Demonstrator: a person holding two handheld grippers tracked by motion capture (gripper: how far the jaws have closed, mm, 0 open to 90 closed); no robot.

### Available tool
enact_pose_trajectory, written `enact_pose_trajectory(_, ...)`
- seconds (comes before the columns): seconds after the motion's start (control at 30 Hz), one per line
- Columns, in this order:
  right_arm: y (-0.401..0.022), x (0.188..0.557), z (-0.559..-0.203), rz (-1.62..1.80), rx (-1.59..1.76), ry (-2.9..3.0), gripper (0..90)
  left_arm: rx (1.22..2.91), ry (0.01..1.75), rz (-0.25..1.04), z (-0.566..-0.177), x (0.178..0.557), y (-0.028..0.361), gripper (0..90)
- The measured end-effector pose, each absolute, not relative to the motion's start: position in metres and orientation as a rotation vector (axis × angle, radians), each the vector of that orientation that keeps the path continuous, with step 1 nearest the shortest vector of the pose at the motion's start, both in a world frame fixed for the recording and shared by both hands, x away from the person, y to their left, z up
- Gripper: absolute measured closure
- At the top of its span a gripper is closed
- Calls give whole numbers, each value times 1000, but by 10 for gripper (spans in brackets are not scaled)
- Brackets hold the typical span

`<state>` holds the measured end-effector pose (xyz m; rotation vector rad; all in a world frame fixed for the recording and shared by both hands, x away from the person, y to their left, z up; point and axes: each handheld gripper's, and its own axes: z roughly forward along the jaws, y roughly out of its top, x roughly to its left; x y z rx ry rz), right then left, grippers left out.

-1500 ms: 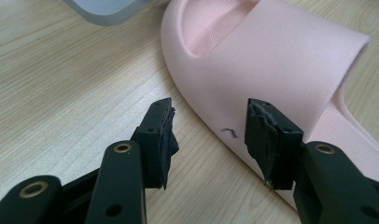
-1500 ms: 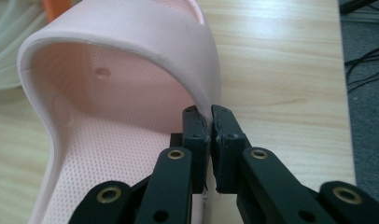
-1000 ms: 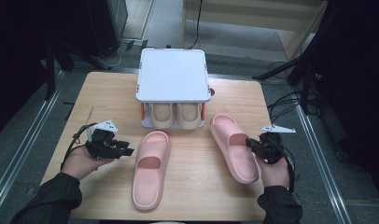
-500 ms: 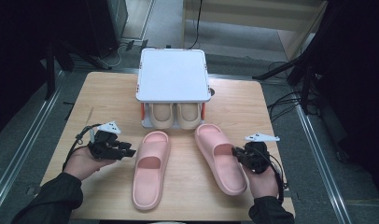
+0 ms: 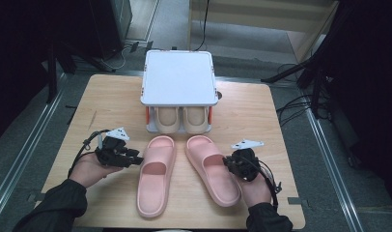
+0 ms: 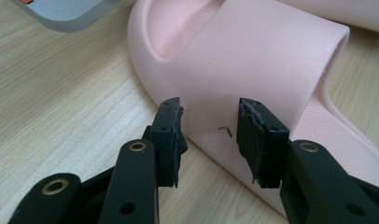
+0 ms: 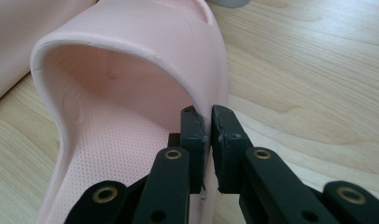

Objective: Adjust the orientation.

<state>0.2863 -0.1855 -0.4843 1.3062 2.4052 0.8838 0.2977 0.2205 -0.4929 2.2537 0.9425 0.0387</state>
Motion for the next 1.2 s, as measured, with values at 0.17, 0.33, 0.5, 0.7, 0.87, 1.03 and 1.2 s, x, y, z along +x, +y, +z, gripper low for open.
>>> enact_pose_trajectory(0.17,-173,286,-489,898,1294,2419,833,2236,954,23,-497,299,219,595)
enact_pose_trajectory(0.33,-161,283,-494,903,1276,2452,822,2251,952,10,-498,299,220,596)
enact_pose_trajectory(0.5,-155,281,-496,913,1267,2461,812,2266,948,-1,-500,298,221,598)
enact_pose_trajectory(0.7,-156,281,-498,951,1289,2463,789,2268,944,-5,-500,298,221,604)
enact_pose_trajectory(0.87,-153,279,-499,967,1291,2483,768,2270,924,-16,-500,296,219,612)
enact_pose_trajectory(1.03,-148,276,-500,985,1264,2503,766,2282,888,-33,-500,293,213,611)
enact_pose_trajectory(1.2,-145,276,-501,1002,1238,2512,750,2289,873,-36,-500,292,211,605)
